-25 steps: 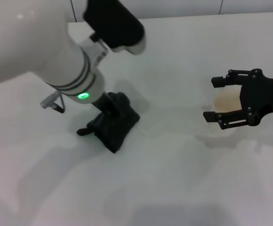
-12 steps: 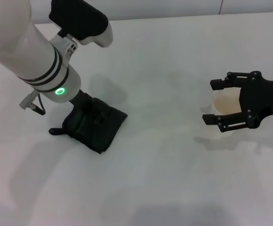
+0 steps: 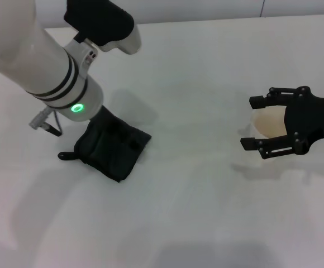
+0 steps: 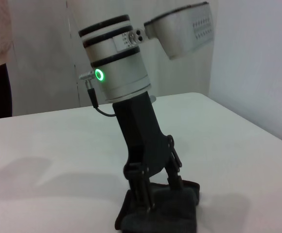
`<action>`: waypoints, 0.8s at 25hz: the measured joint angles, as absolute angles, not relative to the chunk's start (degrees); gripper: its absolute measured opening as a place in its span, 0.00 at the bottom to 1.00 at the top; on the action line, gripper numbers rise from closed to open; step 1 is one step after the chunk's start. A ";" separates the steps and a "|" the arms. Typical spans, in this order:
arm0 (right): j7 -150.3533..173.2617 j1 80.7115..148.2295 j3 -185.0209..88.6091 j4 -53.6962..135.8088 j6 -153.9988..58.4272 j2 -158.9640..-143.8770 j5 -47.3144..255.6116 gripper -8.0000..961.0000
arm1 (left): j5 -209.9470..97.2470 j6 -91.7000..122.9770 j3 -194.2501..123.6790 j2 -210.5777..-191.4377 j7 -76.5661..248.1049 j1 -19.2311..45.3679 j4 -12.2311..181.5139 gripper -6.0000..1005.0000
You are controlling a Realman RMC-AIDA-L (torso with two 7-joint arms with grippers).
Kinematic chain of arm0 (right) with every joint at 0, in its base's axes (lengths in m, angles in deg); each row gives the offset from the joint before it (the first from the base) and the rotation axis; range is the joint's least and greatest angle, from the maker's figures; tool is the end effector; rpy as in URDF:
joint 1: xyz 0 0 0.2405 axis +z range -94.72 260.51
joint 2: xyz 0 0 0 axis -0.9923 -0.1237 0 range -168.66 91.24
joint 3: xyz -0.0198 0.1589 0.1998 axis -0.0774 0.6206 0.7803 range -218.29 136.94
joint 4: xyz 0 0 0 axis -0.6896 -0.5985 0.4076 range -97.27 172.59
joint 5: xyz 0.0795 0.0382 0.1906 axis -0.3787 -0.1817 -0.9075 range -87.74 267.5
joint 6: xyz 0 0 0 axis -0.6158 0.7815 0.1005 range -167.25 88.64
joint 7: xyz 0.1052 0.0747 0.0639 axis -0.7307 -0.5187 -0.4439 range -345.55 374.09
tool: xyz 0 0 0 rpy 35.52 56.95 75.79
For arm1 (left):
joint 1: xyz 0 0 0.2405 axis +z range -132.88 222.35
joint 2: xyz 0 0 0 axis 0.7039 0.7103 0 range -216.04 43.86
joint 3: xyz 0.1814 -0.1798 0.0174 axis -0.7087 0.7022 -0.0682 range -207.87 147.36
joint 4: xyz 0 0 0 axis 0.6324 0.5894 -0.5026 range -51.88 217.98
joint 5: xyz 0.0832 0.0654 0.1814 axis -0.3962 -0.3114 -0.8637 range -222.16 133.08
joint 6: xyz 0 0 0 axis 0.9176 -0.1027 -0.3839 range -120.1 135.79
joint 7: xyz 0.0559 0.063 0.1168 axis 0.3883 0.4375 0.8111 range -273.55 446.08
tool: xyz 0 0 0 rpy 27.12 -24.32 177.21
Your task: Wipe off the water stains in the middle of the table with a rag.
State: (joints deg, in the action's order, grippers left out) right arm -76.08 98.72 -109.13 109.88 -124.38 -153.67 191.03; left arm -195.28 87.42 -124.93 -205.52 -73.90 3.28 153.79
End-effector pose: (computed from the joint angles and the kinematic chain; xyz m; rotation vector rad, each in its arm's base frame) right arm 0.2171 0.3118 0.0417 -2.7972 0.2226 0.4572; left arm -0.1467 0.3643 -0.0538 -2.5483 -0.8381 0.5787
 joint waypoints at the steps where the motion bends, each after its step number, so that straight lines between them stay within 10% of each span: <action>1: -76.10 98.71 -109.07 109.90 -124.38 -153.67 191.03 0.91 | -193.04 87.54 -124.64 -205.45 -72.87 3.81 154.76 0.76; 20: -76.49 98.62 -107.46 109.55 -124.51 -153.67 190.74 0.91 | -153.91 94.36 -98.81 -205.26 -40.59 23.58 157.98 0.89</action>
